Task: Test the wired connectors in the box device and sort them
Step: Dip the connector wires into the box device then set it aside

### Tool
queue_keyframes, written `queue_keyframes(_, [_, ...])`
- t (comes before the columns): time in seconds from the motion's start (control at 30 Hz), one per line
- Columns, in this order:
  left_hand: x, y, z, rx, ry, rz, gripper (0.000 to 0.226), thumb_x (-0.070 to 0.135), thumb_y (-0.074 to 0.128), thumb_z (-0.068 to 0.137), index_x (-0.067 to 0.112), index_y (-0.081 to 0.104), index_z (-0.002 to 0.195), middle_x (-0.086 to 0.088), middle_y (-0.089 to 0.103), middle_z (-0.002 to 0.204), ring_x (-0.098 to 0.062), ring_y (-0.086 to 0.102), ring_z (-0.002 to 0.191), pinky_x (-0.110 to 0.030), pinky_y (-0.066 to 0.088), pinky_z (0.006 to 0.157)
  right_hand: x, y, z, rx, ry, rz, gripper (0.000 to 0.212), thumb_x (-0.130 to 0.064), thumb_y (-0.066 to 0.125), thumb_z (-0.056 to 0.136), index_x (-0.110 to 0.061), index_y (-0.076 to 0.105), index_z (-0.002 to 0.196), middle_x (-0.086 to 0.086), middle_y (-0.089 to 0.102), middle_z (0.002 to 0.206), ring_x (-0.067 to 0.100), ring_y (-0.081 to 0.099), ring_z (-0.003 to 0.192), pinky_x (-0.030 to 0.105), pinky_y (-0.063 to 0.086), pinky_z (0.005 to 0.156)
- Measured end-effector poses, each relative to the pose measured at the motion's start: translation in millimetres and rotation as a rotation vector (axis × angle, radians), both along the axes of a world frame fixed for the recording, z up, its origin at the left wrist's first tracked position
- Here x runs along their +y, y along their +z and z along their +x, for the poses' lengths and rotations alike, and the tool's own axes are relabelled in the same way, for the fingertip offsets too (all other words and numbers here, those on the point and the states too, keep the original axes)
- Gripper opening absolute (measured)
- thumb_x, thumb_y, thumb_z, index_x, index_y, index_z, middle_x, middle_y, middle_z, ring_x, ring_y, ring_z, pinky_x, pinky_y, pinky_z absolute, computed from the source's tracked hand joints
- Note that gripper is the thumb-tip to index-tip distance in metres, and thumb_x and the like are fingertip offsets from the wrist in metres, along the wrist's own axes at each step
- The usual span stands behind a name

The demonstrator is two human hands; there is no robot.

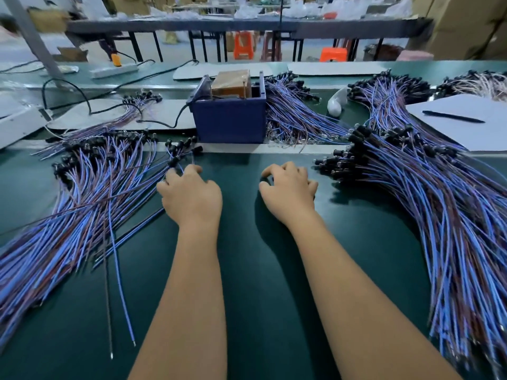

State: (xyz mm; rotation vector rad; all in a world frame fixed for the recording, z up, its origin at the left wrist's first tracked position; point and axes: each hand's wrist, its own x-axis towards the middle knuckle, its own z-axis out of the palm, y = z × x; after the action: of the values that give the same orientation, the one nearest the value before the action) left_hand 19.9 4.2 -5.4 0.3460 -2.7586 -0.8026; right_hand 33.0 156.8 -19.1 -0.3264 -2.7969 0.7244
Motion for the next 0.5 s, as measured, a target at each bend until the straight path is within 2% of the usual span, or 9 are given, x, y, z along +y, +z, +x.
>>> queue_keyframes(0.13, [0.2,1.4,-3.7,-0.047,-0.02,-0.044,0.05,0.013,0.049,0.091,0.018,0.045,0.141,-0.015,0.046,0.138,-0.035,0.041,0.124,-0.044,0.039,0.096,2.1,-2.3,2.0,0.033,0.004,-0.035,0.023,-0.033,0.047,0.092,-0.032,0.063,0.109,-0.004,0.05,0.118,0.021,0.037,0.12,0.037,0.021,0.092])
queue_keyframes(0.23, [2.9,0.4,-5.5,-0.017,-0.034,0.003,0.047,0.008,0.05,0.089,0.012,0.045,0.136,-0.017,0.048,0.132,-0.036,0.046,0.119,-0.045,0.042,0.092,6.5,-2.2,4.0,0.063,0.016,-0.118,0.02,-0.032,0.048,0.093,-0.032,0.065,0.104,-0.007,0.053,0.111,0.019,0.038,0.117,0.032,0.017,0.086])
queue_keyframes(0.37, [3.8,-3.1,-9.0,-0.028,-0.027,-0.064,0.038,0.026,0.051,0.098,0.006,0.051,0.13,-0.017,0.048,0.131,-0.035,0.046,0.12,-0.045,0.042,0.091,8.0,-3.1,5.5,0.071,0.045,-0.184,0.014,-0.029,0.048,0.093,-0.036,0.059,0.093,-0.013,0.047,0.1,0.011,0.031,0.103,0.029,0.014,0.083])
queue_keyframes(0.5, [1.8,-5.3,-12.7,-0.078,0.047,-0.154,0.034,0.029,0.046,0.098,0.014,0.06,0.125,-0.016,0.043,0.135,-0.036,0.037,0.125,-0.045,0.036,0.096,8.7,-4.1,5.7,0.082,0.051,-0.186,0.014,-0.028,0.048,0.093,-0.036,0.06,0.092,-0.013,0.047,0.098,0.009,0.029,0.1,0.028,0.014,0.082])
